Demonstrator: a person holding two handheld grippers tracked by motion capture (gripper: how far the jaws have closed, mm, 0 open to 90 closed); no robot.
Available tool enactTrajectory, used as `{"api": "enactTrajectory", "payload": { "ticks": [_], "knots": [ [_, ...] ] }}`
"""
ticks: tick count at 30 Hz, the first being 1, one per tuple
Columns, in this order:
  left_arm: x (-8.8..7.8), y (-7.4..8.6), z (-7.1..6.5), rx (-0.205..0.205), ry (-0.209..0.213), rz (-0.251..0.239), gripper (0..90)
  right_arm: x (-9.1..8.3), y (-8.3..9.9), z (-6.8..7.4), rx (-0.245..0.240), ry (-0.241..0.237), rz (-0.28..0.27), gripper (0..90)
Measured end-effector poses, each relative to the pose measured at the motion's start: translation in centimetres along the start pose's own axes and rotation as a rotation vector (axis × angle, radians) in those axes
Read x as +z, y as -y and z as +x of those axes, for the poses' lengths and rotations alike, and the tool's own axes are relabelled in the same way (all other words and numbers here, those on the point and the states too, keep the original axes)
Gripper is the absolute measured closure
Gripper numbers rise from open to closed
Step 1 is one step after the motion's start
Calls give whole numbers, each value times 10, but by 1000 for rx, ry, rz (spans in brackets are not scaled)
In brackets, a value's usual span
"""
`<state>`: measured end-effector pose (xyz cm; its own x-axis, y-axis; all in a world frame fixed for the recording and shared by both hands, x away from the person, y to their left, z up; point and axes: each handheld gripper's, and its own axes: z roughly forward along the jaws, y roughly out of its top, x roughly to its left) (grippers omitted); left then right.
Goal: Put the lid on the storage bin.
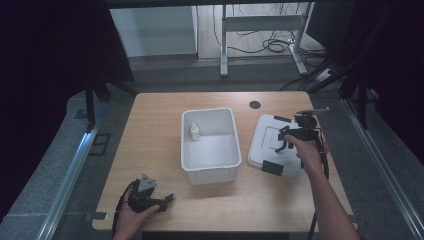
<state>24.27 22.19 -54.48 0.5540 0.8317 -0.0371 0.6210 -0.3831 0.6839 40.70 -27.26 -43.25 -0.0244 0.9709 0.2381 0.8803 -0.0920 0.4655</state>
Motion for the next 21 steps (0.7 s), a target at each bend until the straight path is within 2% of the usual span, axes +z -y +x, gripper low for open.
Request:
{"api": "enactTrajectory", "payload": {
  "ticks": [10, 14, 21],
  "knots": [
    [0, 0, 0, 2, 1, 1, 108, 7, -15, -4, 10, 55, 42, 446],
    [0, 0, 0, 3, 1, 0, 108, 9, -20, -7, 33, 53, 54, 462],
    [0, 0, 0, 4, 1, 1, 108, 19, -26, -9, 25, 71, 76, 492]
  ]
}}
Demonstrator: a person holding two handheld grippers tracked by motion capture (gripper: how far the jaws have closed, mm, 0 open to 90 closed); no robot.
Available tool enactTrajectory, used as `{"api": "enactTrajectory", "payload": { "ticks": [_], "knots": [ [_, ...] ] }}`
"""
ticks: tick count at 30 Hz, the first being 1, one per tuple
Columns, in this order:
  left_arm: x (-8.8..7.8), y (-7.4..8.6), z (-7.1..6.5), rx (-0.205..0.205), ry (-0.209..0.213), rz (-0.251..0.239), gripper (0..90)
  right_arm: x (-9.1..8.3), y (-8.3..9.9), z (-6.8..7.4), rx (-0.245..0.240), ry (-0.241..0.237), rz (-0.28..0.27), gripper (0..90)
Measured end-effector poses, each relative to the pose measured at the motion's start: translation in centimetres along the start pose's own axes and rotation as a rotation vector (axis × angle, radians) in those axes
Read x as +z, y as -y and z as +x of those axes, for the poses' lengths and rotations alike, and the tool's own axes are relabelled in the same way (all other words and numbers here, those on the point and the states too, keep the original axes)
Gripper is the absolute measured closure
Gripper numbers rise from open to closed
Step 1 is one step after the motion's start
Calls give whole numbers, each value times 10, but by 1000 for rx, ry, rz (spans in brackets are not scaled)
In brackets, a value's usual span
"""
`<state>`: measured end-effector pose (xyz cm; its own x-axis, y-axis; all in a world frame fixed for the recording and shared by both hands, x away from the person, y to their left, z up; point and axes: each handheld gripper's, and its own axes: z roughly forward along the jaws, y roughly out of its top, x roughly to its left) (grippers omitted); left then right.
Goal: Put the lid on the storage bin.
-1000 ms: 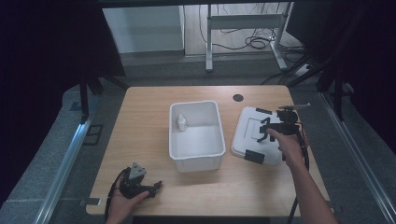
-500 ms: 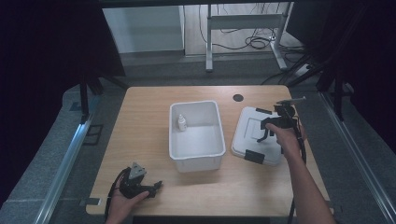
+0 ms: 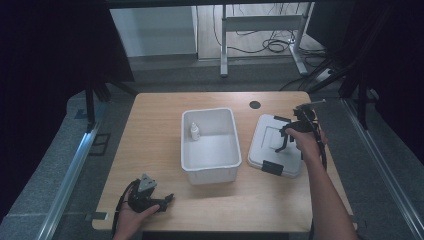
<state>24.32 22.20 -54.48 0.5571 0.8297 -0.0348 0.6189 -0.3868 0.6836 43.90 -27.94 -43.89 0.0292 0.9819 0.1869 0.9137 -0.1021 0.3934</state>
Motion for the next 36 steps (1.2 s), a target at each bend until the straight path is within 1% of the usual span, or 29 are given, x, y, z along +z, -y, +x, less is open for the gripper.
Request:
{"api": "enactTrajectory", "payload": {
  "ticks": [2, 3, 5, 6, 9, 11, 15, 18, 20, 23, 27, 29, 31, 32, 36],
  "knots": [
    [0, 0, 0, -1, 0, 1, 108, 4, -2, -2, 11, 4, 16, 504],
    [0, 0, 0, -1, 0, 1, 108, 6, -4, -4, 28, -3, 24, 515],
    [0, 0, 0, 4, 0, 5, 108, 8, -6, -6, 30, -7, 14, 523],
    [0, 0, 0, 3, 0, 5, 108, 9, -7, -6, 39, -14, 18, 523],
    [0, 0, 0, -2, 0, 1, 108, 12, -8, -5, 33, -15, 19, 523],
    [0, 0, 0, 3, 0, 5, 108, 15, -9, -4, 27, -12, 20, 532],
    [-1, 0, 0, 4, -1, 7, 108, 19, -11, -3, 29, -16, 34, 574],
    [-1, 0, 0, 4, -1, 7, 108, 21, -11, -3, 38, -18, 38, 580],
    [-1, 0, 0, 4, -1, 7, 108, 24, -11, -3, 41, -21, 40, 613],
    [-1, 0, 0, 4, -1, 7, 108, 25, -10, -4, 58, -24, 28, 681],
    [0, 0, 0, 3, 0, 5, 108, 26, -9, -3, 59, -5, 34, 719],
    [0, 0, 0, 3, -1, 5, 108, 27, -9, -3, 63, -4, 33, 727],
    [0, 0, 0, 3, -1, 5, 108, 28, -9, -3, 65, -10, 47, 774],
    [0, 0, 0, 3, -1, 5, 108, 29, -9, -2, 71, -13, 39, 789],
    [0, 0, 0, 3, -1, 5, 108, 28, -9, 0, 90, -25, 28, 810]
  ]
}}
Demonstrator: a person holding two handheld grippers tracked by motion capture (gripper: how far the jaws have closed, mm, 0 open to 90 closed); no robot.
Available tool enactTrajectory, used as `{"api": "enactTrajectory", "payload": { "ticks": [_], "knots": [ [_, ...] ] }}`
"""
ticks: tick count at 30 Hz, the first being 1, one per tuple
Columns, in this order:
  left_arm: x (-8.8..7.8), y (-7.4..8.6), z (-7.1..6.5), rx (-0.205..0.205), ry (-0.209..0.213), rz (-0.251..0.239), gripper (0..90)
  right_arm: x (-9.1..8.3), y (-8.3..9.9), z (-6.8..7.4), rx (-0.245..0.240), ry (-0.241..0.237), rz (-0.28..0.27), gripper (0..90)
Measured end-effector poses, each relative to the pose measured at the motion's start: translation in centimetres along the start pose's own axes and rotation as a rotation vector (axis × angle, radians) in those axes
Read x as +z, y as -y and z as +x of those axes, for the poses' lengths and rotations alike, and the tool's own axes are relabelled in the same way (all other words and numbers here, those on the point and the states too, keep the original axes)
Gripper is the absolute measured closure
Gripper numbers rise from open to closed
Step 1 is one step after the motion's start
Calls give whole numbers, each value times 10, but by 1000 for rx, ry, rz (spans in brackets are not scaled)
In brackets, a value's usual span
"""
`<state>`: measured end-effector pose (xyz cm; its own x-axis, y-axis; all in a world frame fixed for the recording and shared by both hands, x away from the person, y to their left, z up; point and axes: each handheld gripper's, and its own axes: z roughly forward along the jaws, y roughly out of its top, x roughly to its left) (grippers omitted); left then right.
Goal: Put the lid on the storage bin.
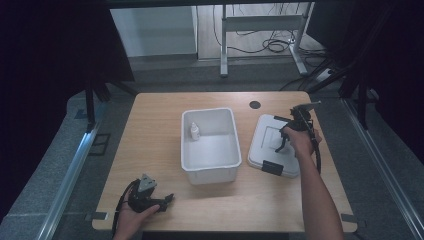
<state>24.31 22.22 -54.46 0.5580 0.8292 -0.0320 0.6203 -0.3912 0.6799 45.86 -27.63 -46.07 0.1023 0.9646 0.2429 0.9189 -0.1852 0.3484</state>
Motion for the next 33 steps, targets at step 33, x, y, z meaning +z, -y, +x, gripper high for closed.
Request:
{"api": "enactTrajectory", "payload": {
  "ticks": [33],
  "knots": [
    [0, 0, 0, 0, -1, 3, 108, -10, 1, -2, 32, -29, -40, 856]
  ]
}}
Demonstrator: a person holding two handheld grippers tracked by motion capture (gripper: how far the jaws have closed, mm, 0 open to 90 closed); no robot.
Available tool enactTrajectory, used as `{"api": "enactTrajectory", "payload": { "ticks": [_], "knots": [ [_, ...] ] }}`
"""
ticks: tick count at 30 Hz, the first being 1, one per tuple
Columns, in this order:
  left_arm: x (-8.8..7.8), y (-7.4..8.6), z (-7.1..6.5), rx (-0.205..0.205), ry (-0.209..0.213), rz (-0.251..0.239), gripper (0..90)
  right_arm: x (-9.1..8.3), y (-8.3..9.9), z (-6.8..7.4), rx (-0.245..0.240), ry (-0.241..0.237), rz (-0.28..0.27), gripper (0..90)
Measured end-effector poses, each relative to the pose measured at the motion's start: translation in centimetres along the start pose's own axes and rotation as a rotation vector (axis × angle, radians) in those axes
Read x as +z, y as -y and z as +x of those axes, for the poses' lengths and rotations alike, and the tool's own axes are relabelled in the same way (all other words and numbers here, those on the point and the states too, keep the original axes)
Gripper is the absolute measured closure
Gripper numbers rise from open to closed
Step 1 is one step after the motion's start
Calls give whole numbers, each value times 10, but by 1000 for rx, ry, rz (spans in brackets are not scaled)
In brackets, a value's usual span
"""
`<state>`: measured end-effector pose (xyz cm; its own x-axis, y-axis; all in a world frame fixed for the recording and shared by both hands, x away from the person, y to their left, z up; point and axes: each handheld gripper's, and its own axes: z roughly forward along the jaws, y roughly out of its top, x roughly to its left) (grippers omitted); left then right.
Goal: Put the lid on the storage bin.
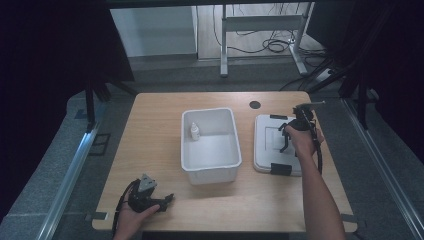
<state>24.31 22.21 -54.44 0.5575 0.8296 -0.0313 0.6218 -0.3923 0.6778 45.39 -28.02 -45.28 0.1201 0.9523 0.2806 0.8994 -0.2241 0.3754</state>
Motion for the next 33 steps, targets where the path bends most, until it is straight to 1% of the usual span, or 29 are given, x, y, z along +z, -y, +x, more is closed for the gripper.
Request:
{"api": "enactTrajectory", "payload": {
  "ticks": [2, 3, 4, 5, 6, 7, 8, 9, 12, 13, 16, 19, 20, 21, 22, 23, 25, 26, 27, 28, 29, 31, 32, 33],
  "knots": [
    [0, 0, 0, 0, 0, 0, 108, -6, -1, 0, 0, -5, -5, 856],
    [0, 0, 0, 0, 0, 0, 108, -6, -1, 0, 0, -5, -5, 856],
    [0, 0, 0, 0, -1, 0, 108, -13, -2, -1, 8, -13, -8, 856],
    [0, 0, 0, -2, -1, -2, 108, -13, -2, -1, 8, -13, -8, 856],
    [0, 0, 0, -3, -1, -3, 108, -16, -2, -1, 2, -15, -16, 856],
    [0, 0, 0, -3, -1, -3, 108, -23, -3, -1, -3, -19, -16, 856],
    [0, 0, 0, -4, -1, -4, 108, -23, -3, -1, -3, -19, -16, 856],
    [1, 0, 0, -4, -1, -4, 108, -26, -4, -1, -4, -22, -17, 856],
    [1, 0, 0, -4, -1, -5, 108, -37, -4, 0, -7, -43, -27, 856],
    [1, 0, 0, -4, -1, -5, 108, -45, -5, 1, -5, -61, -32, 856],
    [1, 0, 0, -4, -2, -4, 108, -52, -5, 2, -13, -74, -33, 856],
    [1, 0, -1, -4, -2, -5, 108, -62, -5, 6, -25, -95, -47, 856],
    [1, 0, -1, -5, -2, -5, 108, -69, -5, 8, -30, -109, -47, 856],
    [1, 0, -1, -5, -2, -5, 108, -69, -5, 8, -30, -109, -47, 856],
    [1, 0, -1, -5, -2, -5, 108, -73, -5, 10, -35, -115, -54, 856],
    [1, 0, -1, -5, -2, -5, 108, -80, -5, 12, -43, -131, -63, 856],
    [1, 0, -1, -6, -2, -5, 108, -87, -5, 16, -52, -152, -73, 855],
    [1, 0, -1, -7, -2, -6, 108, -87, -5, 16, -52, -152, -73, 855],
    [1, 0, -1, -9, -3, -8, 108, -91, -4, 18, -56, -158, -74, 856],
    [1, 0, -1, -6, -3, -8, 108, -99, -4, 22, -70, -169, -79, 855],
    [1, 0, -1, -6, -3, -8, 108, -99, -4, 22, -70, -169, -79, 855],
    [1, 0, -1, -7, -4, -10, 108, -105, -3, 26, -85, -182, -80, 856],
    [1, 0, -1, -7, -3, -9, 108, -110, -3, 30, -90, -195, -80, 855],
    [1, 0, -1, -7, -4, -9, 108, -112, -3, 32, -101, -194, -81, 855]
  ]
}}
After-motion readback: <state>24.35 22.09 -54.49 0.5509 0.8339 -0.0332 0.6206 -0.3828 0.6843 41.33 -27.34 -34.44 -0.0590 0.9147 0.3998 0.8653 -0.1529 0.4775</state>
